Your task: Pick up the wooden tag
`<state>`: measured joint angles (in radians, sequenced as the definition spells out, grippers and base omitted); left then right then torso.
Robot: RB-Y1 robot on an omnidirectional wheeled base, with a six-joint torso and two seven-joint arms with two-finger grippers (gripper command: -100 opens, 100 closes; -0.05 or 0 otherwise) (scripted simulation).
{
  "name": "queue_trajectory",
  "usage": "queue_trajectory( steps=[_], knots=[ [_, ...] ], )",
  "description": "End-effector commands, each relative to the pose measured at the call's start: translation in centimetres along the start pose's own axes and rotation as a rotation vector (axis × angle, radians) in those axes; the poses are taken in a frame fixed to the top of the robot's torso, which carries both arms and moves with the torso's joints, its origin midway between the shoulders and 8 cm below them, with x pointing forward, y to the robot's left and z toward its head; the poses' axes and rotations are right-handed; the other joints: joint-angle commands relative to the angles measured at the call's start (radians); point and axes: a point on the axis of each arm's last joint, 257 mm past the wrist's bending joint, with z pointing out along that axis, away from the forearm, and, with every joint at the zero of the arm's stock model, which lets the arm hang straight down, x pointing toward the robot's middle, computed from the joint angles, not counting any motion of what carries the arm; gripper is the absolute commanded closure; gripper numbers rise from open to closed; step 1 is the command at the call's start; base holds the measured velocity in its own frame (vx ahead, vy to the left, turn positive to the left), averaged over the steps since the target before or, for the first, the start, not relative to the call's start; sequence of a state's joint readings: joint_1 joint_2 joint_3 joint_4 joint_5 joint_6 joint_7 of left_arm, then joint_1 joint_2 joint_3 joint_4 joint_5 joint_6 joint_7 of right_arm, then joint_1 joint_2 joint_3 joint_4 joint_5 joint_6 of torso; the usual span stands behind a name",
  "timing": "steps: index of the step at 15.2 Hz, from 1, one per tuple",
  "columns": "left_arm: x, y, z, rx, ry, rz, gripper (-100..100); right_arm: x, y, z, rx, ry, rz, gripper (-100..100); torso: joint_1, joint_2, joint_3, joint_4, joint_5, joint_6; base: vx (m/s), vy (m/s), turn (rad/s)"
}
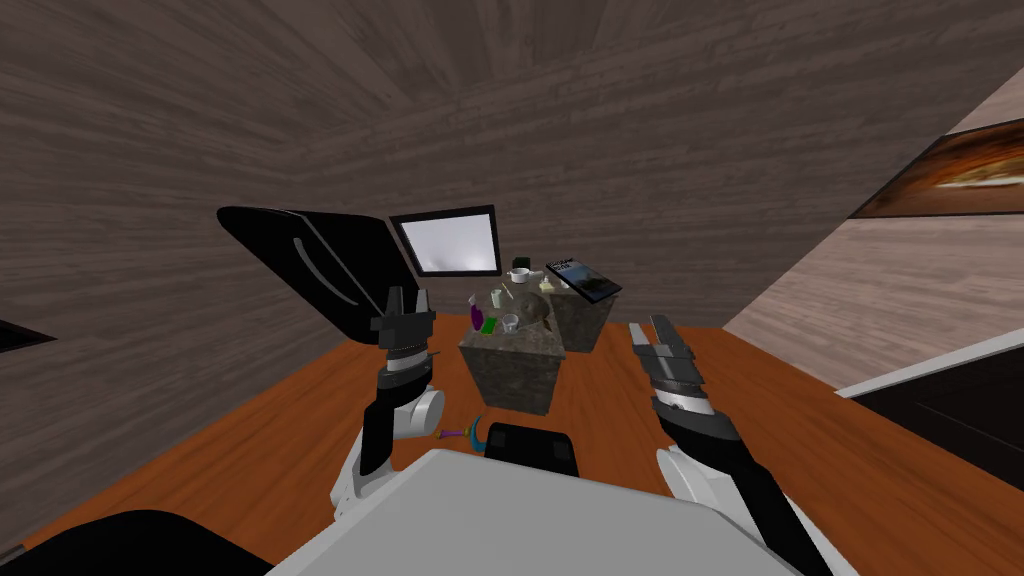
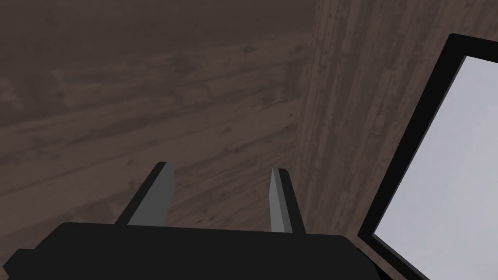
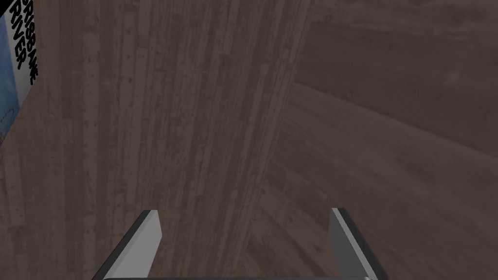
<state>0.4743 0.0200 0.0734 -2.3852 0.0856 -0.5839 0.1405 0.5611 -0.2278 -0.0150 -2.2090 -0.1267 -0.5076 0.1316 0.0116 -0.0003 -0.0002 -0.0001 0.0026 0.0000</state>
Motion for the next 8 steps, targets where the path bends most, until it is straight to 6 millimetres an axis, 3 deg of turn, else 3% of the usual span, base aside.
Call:
queue_trajectory(
  steps=[1, 2, 3, 4, 5, 6, 7, 8],
  knots=[
    [0.0, 0.0, 0.0, 0.000, 0.000, 0.000, 0, 0.6, -2.8, -1.0, 0.080, 0.053, -0.051, -100, 0.000, 0.000, 0.000, 0.000, 0.000, 0.000, 0.000, 0.158, -0.038],
    [0.0, 0.0, 0.0, 0.000, 0.000, 0.000, 0, 0.7, -2.8, -1.0, 0.079, 0.064, -0.056, -100, 0.000, 0.000, 0.000, 0.000, 0.000, 0.000, -0.010, 0.155, -0.027],
    [0.0, 0.0, 0.0, 0.000, 0.000, 0.000, 0, 0.8, -5.0, -2.0, 0.142, 0.095, -0.092, -100, 0.000, 0.000, 0.000, 0.000, 0.000, 0.000, -0.015, 0.170, -0.025],
    [0.0, 0.0, 0.0, 0.000, 0.000, 0.000, 0, 0.9, -4.9, -2.0, 0.140, 0.109, -0.100, -100, 0.001, 0.001, 0.000, 0.000, 0.000, 0.000, -0.003, 0.161, -0.041],
    [0.0, 0.0, 0.0, 0.000, 0.000, 0.000, 0, 0.9, -7.2, -3.1, 0.205, 0.141, -0.138, -100, 0.000, 0.001, 0.000, 0.000, 0.000, 0.000, -0.019, 0.186, -0.032],
    [0.0, 0.0, 0.0, 0.000, 0.000, 0.000, 0, 1.0, -7.2, -3.1, 0.204, 0.157, -0.147, -100, 0.002, 0.001, 0.001, 0.000, 0.000, 0.000, -0.026, 0.202, -0.019],
    [0.0, 0.0, 0.0, 0.000, 0.000, 0.000, 0, 0.8, -9.4, -4.5, 0.272, 0.187, -0.187, -100, 0.003, 0.002, 0.001, 0.000, 0.001, 0.000, -0.013, 0.221, -0.021],
    [0.0, 0.0, 0.0, 0.000, 0.000, 0.000, 0, 0.9, -9.4, -4.4, 0.269, 0.206, -0.198, -100, 0.004, 0.001, 0.001, 0.000, 0.001, 0.000, 0.030, 0.224, -0.028]
  ],
)
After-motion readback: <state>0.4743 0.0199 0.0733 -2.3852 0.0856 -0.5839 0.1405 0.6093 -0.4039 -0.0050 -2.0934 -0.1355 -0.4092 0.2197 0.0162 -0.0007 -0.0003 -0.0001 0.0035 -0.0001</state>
